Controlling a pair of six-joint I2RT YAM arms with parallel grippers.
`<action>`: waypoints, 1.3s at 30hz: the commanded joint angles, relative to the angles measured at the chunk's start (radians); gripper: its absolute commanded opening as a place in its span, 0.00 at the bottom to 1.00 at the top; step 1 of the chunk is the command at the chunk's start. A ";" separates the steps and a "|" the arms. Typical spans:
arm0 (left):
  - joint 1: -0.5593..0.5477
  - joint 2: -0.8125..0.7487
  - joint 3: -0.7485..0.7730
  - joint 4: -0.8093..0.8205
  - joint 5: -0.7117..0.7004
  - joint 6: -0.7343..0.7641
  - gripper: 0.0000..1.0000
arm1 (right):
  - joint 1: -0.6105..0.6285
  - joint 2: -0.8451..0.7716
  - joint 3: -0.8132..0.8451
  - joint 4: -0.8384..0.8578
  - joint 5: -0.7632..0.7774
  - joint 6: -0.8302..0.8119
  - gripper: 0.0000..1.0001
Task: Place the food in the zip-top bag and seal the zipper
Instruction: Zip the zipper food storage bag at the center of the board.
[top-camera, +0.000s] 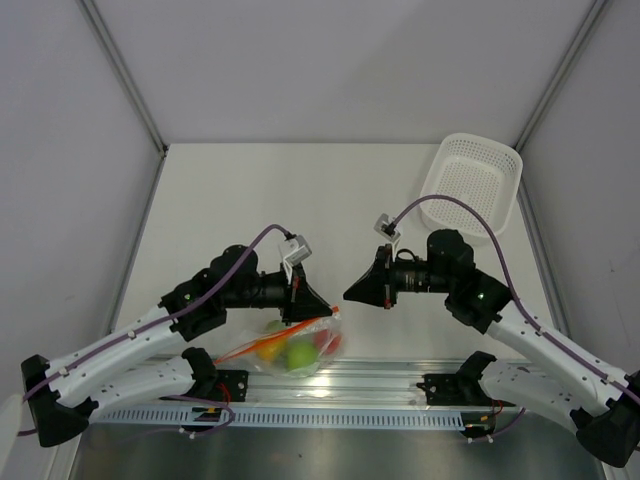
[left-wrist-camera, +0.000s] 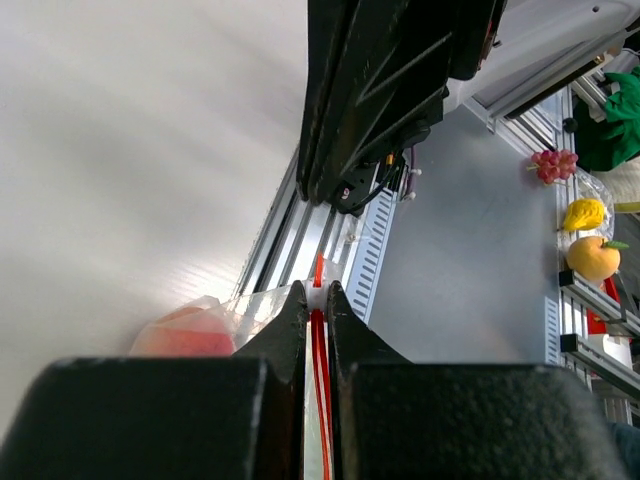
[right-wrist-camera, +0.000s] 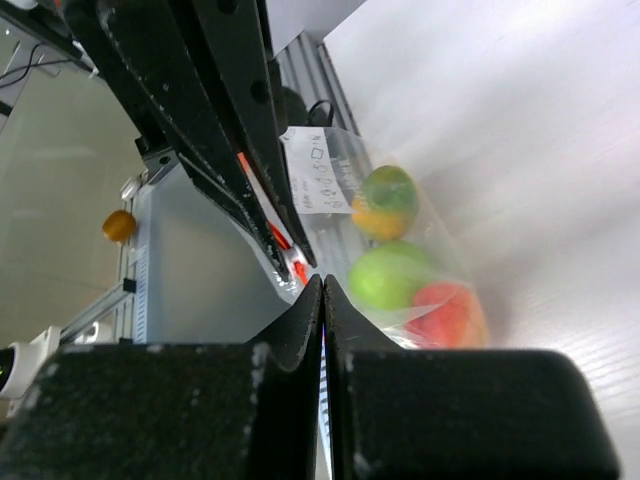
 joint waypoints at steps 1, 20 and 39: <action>-0.002 -0.027 0.002 -0.044 0.000 0.019 0.00 | -0.015 -0.028 -0.025 0.070 0.033 0.040 0.00; 0.000 -0.015 0.025 -0.019 0.038 0.006 0.01 | 0.055 0.154 0.103 -0.087 -0.217 -0.168 0.33; 0.000 -0.018 0.022 -0.022 0.036 0.008 0.00 | 0.135 0.243 0.096 0.037 -0.197 -0.127 0.00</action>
